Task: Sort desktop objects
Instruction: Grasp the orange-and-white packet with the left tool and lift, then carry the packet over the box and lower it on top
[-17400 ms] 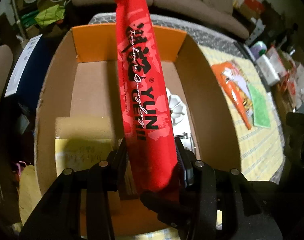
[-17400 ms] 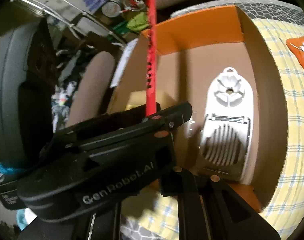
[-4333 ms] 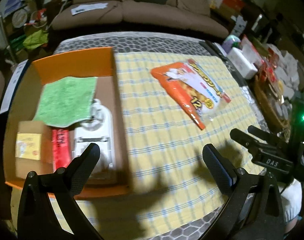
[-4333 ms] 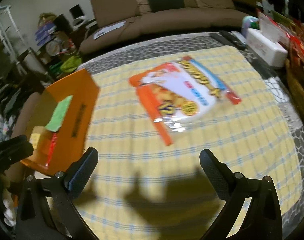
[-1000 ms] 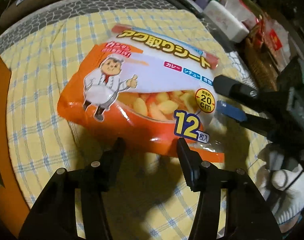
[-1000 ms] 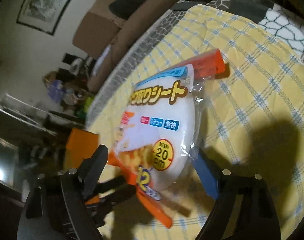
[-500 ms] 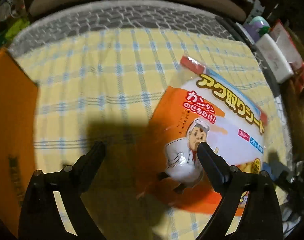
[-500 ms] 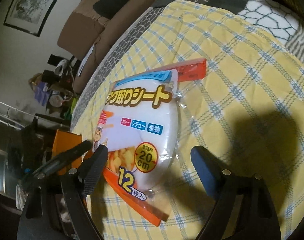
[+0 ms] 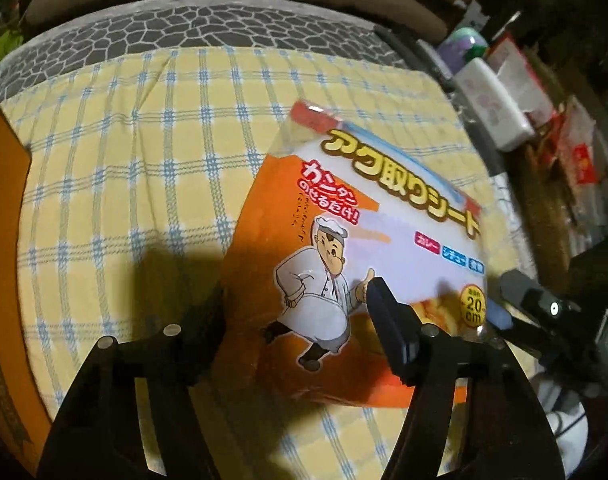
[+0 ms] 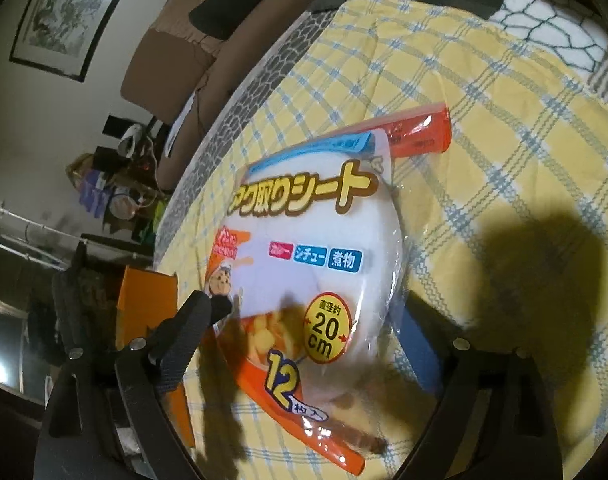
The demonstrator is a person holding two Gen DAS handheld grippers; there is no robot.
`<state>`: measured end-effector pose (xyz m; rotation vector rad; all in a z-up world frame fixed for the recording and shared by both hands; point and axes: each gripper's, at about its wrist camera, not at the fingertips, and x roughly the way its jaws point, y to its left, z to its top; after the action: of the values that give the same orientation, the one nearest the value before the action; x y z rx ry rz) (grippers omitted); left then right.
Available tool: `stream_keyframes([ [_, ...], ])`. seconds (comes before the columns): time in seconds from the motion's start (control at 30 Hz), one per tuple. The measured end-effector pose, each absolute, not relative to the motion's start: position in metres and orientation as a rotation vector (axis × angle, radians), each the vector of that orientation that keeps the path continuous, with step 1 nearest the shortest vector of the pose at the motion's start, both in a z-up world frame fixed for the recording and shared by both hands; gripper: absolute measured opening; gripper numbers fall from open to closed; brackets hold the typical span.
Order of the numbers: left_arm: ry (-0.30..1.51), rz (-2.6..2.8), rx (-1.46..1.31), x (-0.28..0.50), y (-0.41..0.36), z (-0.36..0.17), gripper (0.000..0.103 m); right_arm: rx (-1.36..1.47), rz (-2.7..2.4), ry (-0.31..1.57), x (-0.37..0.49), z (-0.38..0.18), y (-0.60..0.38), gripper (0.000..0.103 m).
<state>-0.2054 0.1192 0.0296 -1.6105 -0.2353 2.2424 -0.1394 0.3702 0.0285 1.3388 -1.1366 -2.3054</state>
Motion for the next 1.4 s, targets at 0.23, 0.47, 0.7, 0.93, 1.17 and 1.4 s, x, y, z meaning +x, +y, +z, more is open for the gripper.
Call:
stream_keyframes([
  [0.23,-0.297,2.258,-1.491,-0.187,0.099,0.071,0.063,1.256,-2.345,-1.049,-0.138,0.063,0.356,0.092],
  [0.47,-0.310,2.296,-1.401,-0.167,0.073,0.117,0.062,1.184,-2.358,-0.927,-0.134,0.097,0.322,0.092],
  [0.7,-0.323,2.347,-1.318,-0.145,0.034,0.153,0.061,1.124,-2.397,-0.746,-0.125,0.134,0.282,0.091],
  [0.93,-0.363,2.433,-1.224,-0.117,-0.035,0.189,0.061,1.003,-2.371,-0.618,-0.118,0.175,0.219,0.091],
  [1.17,-0.397,2.529,-1.212,-0.094,-0.120,0.190,0.061,0.967,-2.282,-0.540,-0.123,0.181,0.135,0.091],
  [1.4,-0.439,2.612,-1.247,-0.091,-0.187,0.162,0.061,1.001,-2.240,-0.413,-0.130,0.159,0.048,0.091],
])
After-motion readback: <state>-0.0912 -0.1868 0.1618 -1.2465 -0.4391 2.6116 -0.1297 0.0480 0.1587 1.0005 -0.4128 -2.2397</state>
